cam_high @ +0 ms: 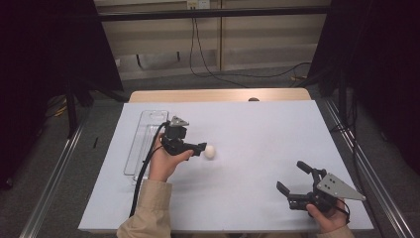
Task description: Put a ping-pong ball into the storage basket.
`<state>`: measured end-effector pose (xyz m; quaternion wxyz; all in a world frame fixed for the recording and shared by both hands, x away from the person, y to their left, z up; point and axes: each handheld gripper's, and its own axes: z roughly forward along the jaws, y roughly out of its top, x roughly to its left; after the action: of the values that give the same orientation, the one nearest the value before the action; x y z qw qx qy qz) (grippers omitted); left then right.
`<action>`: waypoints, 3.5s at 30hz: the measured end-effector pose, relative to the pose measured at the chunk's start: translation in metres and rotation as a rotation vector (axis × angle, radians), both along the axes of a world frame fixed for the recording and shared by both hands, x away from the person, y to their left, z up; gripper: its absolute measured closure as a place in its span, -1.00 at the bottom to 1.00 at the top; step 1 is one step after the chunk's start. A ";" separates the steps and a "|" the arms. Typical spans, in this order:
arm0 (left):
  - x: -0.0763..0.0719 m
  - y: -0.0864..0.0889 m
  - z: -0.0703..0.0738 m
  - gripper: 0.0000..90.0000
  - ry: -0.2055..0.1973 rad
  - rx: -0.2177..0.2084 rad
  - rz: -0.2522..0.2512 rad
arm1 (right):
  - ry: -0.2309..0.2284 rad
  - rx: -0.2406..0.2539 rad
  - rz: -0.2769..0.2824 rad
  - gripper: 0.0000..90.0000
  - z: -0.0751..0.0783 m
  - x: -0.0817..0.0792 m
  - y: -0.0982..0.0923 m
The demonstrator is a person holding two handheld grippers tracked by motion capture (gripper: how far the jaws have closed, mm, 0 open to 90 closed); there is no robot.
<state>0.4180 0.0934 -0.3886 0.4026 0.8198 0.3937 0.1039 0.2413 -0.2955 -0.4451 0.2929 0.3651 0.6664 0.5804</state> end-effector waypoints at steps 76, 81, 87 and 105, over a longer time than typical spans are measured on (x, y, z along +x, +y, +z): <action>0.002 -0.038 -0.036 -0.74 0.046 0.103 -0.039 | 0.001 -0.001 0.000 -0.93 0.000 0.000 0.000; 0.002 -0.039 -0.038 -0.70 0.040 0.116 -0.038 | 0.000 -0.001 0.000 -0.93 0.000 0.000 0.000; 0.003 -0.042 -0.043 -0.62 0.043 0.128 -0.037 | 0.000 0.000 0.000 -0.93 0.000 0.000 0.000; 0.004 -0.045 -0.051 -0.26 0.040 0.143 -0.041 | 0.001 0.000 0.001 -0.93 0.000 0.000 0.000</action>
<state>0.4218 0.0482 -0.4394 0.3371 0.8562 0.3766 0.1070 0.2415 -0.2958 -0.4451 0.2922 0.3651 0.6667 0.5803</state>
